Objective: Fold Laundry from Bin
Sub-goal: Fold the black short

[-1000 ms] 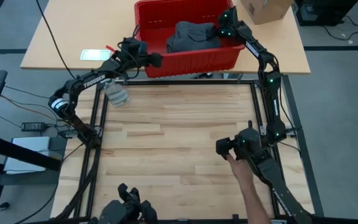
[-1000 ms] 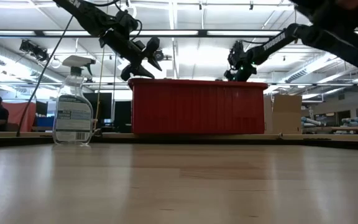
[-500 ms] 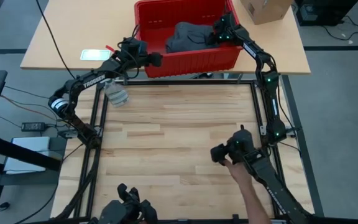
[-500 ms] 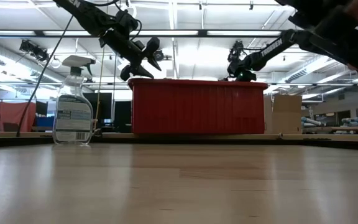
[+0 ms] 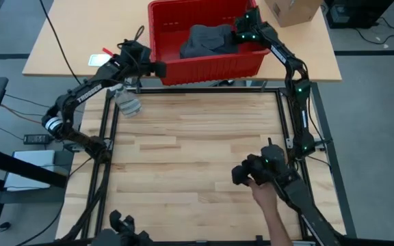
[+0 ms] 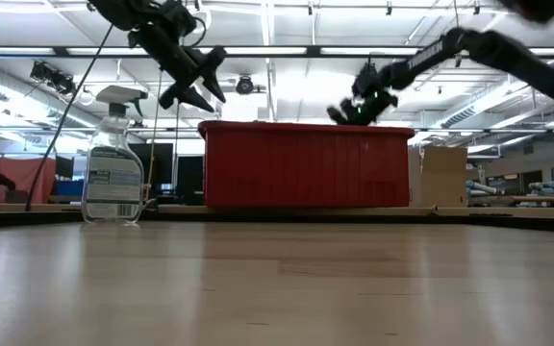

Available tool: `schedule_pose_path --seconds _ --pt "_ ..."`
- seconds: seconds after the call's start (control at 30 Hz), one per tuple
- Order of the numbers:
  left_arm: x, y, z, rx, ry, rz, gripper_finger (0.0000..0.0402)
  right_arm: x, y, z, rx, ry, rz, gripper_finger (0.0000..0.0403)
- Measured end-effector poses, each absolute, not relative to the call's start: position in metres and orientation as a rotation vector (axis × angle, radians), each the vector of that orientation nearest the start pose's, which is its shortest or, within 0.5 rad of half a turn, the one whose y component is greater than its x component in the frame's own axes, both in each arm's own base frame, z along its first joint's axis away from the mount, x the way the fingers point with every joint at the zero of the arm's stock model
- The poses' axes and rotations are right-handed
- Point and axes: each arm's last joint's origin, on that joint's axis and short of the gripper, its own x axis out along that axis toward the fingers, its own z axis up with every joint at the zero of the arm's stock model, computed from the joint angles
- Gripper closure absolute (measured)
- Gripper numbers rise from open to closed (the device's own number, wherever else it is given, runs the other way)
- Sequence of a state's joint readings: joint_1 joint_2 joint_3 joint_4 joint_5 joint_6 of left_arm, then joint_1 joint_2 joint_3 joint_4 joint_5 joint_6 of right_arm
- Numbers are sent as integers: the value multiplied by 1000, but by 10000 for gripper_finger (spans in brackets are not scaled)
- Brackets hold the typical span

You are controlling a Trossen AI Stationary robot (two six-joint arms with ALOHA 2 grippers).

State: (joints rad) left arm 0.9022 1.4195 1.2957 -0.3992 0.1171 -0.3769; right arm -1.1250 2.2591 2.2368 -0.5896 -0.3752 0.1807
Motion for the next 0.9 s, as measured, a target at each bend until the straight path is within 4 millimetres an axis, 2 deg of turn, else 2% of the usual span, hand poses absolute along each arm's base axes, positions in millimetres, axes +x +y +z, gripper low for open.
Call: schedule_pose_path --seconds 0.13,0.23,0.37,0.47,0.63,0.77,0.9 --pt "193 241 353 -572 305 847 207 237 -429 358 480 322 -739 398" --pt "190 236 358 -572 296 811 207 244 -399 394 413 277 -702 398" --pt "186 227 366 -564 295 747 207 256 -346 437 293 268 -606 398" --pt "180 218 372 -515 314 717 207 265 -303 460 216 299 -525 398" --pt "167 202 387 -387 321 694 207 279 -234 476 191 398 -376 398" --pt "159 191 396 -305 318 675 207 294 -186 473 193 521 -314 398" --pt "156 185 400 -261 315 617 207 311 -143 463 179 663 -348 398"
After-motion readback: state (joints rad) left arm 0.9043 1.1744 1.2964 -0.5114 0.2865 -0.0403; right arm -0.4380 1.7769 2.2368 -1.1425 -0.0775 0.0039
